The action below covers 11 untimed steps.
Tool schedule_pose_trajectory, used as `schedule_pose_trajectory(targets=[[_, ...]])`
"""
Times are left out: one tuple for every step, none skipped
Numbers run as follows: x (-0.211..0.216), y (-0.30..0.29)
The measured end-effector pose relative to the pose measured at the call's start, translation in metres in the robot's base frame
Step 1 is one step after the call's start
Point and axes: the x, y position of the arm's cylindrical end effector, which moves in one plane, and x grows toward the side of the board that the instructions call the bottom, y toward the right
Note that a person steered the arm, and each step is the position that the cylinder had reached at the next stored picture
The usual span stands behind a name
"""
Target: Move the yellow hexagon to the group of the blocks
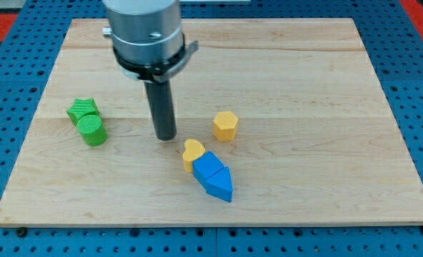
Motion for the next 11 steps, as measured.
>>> schedule_pose_trajectory(targets=[[-0.016, 0.005], [-0.062, 0.062], [-0.086, 0.105], [-0.079, 0.117], [-0.056, 0.117], [-0.038, 0.116], [-0.024, 0.109], [-0.008, 0.105], [0.008, 0.103], [0.026, 0.100], [0.031, 0.093]])
